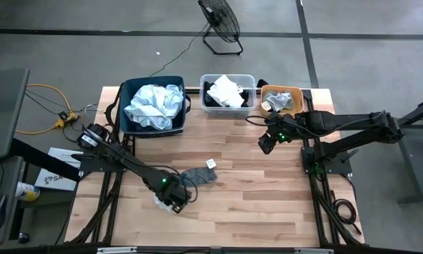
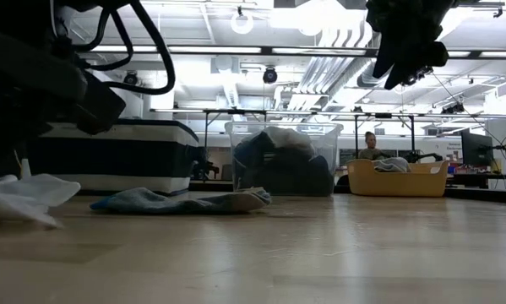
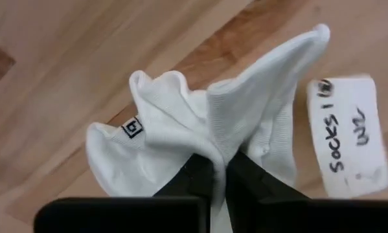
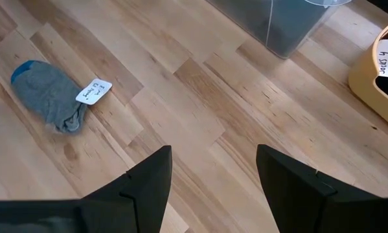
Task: Pick & Place Cloths
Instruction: Put the white sock into the yellow bin
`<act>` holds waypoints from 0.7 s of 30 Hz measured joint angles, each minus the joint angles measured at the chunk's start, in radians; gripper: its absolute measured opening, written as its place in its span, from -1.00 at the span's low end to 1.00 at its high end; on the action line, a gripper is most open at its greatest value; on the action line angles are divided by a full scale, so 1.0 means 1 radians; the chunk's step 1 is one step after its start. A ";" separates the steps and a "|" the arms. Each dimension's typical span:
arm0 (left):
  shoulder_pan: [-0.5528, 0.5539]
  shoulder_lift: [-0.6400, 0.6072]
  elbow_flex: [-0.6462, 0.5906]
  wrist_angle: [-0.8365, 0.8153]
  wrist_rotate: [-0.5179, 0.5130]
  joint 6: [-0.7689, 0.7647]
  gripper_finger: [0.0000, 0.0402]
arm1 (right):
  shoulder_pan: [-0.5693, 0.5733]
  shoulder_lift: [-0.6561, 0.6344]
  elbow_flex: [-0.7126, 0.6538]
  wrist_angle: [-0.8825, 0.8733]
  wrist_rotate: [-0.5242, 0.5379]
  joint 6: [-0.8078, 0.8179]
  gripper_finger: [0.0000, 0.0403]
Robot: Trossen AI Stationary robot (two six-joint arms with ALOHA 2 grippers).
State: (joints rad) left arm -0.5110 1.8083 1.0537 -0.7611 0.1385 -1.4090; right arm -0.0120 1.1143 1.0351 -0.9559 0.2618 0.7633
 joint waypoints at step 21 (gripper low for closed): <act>0.044 -0.070 0.463 -0.214 -0.416 0.739 -0.97 | 0.098 0.000 0.000 0.210 -0.172 -0.237 0.07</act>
State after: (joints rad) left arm -0.4672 1.7386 1.5168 -0.9749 -0.2778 -0.6704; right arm 0.0862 1.1145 1.0351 -0.7457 0.0899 0.5266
